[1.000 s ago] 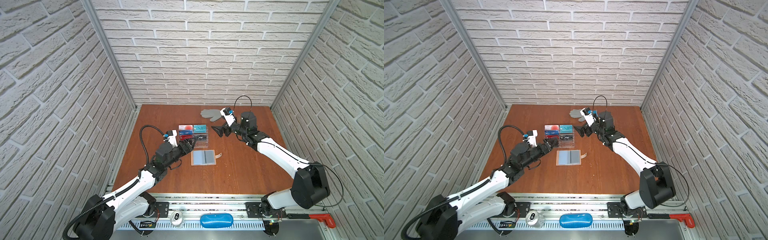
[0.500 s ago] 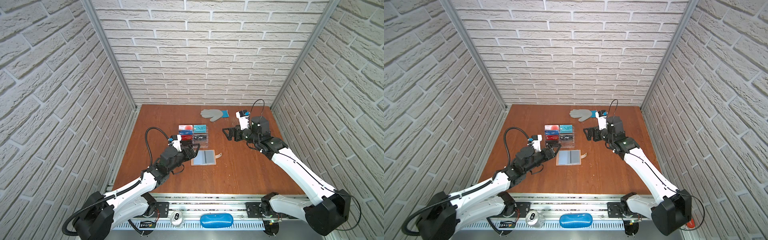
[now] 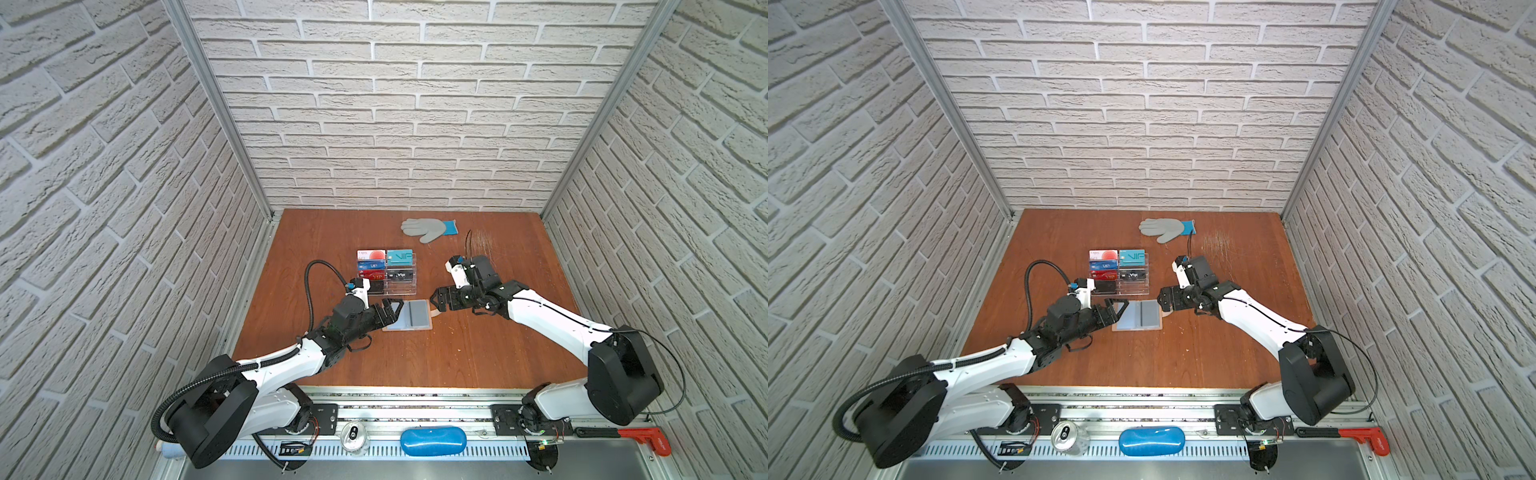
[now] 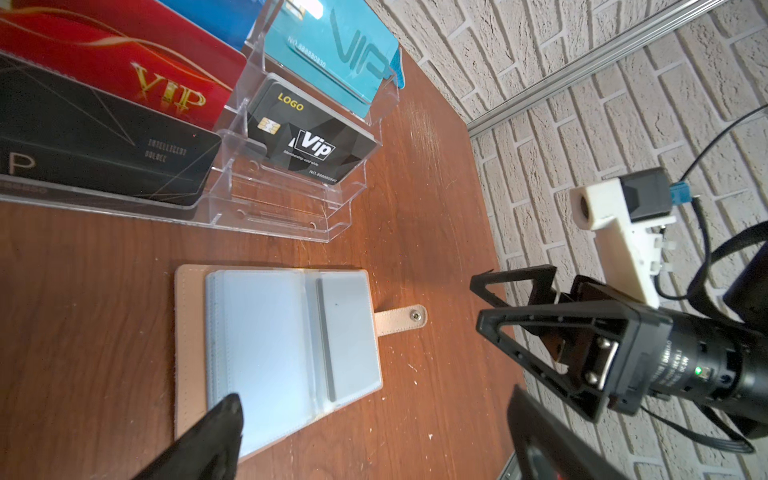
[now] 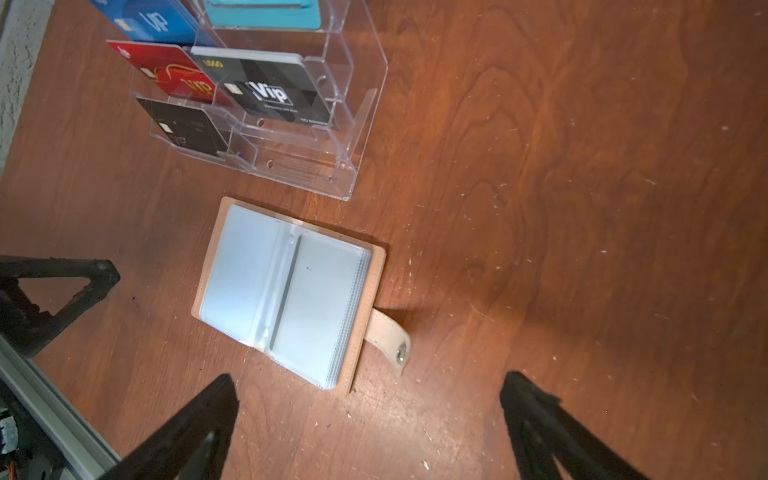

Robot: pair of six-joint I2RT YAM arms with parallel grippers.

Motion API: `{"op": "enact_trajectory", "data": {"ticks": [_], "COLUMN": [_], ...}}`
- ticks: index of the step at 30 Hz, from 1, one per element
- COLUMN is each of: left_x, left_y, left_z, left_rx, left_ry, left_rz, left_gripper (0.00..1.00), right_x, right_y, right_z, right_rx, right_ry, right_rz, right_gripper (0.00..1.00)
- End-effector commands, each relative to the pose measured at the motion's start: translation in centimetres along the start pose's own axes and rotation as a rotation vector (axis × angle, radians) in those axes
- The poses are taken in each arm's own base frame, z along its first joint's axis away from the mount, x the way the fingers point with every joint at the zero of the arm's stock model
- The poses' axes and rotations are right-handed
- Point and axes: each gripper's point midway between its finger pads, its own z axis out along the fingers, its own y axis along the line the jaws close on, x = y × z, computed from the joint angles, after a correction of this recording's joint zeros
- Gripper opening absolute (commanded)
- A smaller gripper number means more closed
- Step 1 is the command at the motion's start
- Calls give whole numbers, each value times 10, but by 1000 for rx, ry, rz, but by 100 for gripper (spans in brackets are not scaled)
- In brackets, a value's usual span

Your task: Take the credit cards out of the card holder

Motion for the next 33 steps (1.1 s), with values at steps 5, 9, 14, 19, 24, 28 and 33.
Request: {"op": "enact_trajectory", "data": {"ticks": [5,9,14,19,24,28,33], "left_x": [3,8,10,9,11,11,9], "left_y": [6,10,18,25,30,30,26], "left_z": [5,11,19,32,41,46,46], "left_rx": [-4,-8,-9,0,2,3,16], "left_ry": [-6,12,30,51,66,75,76], "left_rz": [28,16,-26,-68,-87,-86,-82], "left_gripper": [98,98,98,98,98,98,98], "right_x": [7,13,16,17,20,21,23], "right_y": [20,28,24,24,24,24,25], "right_z": [30,41,46,53,61,65,71], "right_rx": [-15,-17,1,0,-2,-5,-4], "right_ry": [29,66,79,91,109,119,133], "right_rz": [-47,-69,-65,-60,-57,-56,-60], "right_gripper": [98,92,84,78,70,64,54]}}
